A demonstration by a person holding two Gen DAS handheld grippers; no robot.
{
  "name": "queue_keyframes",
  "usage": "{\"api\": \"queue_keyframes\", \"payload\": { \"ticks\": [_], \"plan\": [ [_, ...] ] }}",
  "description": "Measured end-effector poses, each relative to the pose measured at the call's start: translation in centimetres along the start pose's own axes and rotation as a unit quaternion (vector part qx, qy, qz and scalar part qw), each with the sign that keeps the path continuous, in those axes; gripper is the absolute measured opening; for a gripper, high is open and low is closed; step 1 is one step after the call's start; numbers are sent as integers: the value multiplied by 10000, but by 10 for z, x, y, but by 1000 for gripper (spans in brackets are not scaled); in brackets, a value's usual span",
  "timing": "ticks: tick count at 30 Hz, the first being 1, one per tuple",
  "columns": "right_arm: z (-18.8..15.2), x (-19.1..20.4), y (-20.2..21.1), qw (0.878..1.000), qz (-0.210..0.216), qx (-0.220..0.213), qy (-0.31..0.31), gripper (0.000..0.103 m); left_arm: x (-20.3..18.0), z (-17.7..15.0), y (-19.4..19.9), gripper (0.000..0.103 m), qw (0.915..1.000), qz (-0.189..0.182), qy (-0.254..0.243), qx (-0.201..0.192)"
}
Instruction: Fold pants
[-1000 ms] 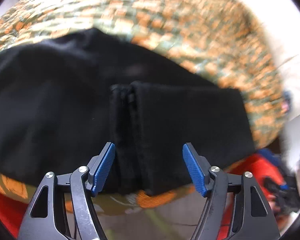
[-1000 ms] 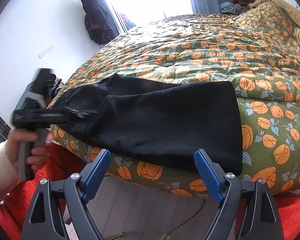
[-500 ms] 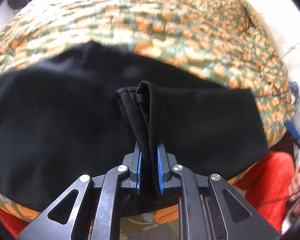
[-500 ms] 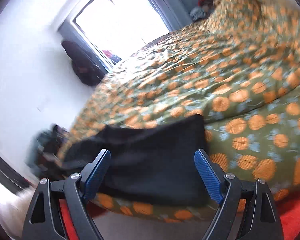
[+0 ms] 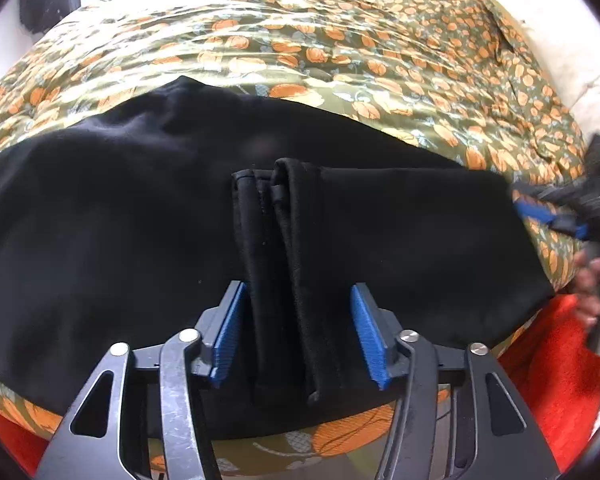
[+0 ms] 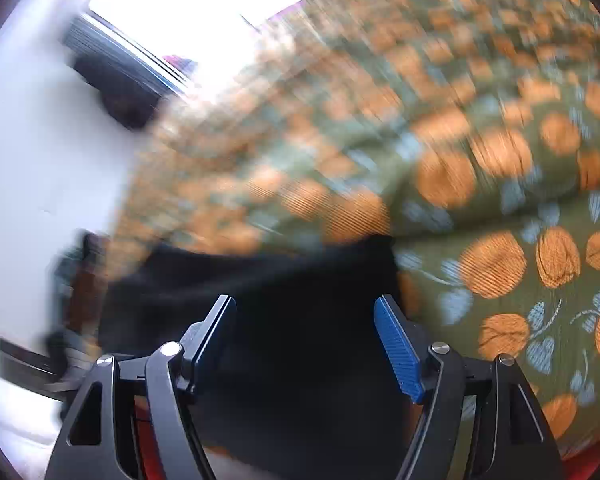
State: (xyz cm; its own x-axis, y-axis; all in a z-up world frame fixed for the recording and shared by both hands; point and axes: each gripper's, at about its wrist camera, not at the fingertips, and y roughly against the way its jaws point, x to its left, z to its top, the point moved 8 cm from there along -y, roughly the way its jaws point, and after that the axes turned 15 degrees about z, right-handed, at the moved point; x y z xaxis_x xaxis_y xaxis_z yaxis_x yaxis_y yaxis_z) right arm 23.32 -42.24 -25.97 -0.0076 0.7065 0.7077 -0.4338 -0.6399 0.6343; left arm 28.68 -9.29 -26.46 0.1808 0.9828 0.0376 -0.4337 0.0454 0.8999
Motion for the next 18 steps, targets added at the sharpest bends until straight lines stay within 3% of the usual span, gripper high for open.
{"api": "queue_keyframes", "payload": {
  "ticks": [1, 5, 7, 10, 13, 15, 18],
  "plan": [
    [-3, -13, -5, 9994, -337, 87, -44, 69, 2, 0, 3, 58, 10000, 8, 32, 26],
    [-9, 18, 22, 9978, -217, -380, 495, 66, 19, 1, 24, 63, 9993, -158, 312, -132],
    [-21, 47, 45, 9941, -53, -610, 899, 66, 33, -1, 35, 67, 9983, -197, 484, -244],
    [-48, 66, 60, 9915, 306, -821, 956, 66, 56, -8, 44, 68, 9970, -91, 716, -292],
    [-83, 60, 32, 9954, 450, -403, 745, 66, 76, -13, 49, 68, 9946, -12, 990, -300],
    [-99, 46, 12, 9981, 235, -10, 565, 66, 92, -19, 51, 69, 9929, 73, 1163, -259],
    [-94, 57, 22, 9953, 12, -168, 952, 66, 112, -23, 57, 69, 9902, 210, 1345, -317]
  ]
}}
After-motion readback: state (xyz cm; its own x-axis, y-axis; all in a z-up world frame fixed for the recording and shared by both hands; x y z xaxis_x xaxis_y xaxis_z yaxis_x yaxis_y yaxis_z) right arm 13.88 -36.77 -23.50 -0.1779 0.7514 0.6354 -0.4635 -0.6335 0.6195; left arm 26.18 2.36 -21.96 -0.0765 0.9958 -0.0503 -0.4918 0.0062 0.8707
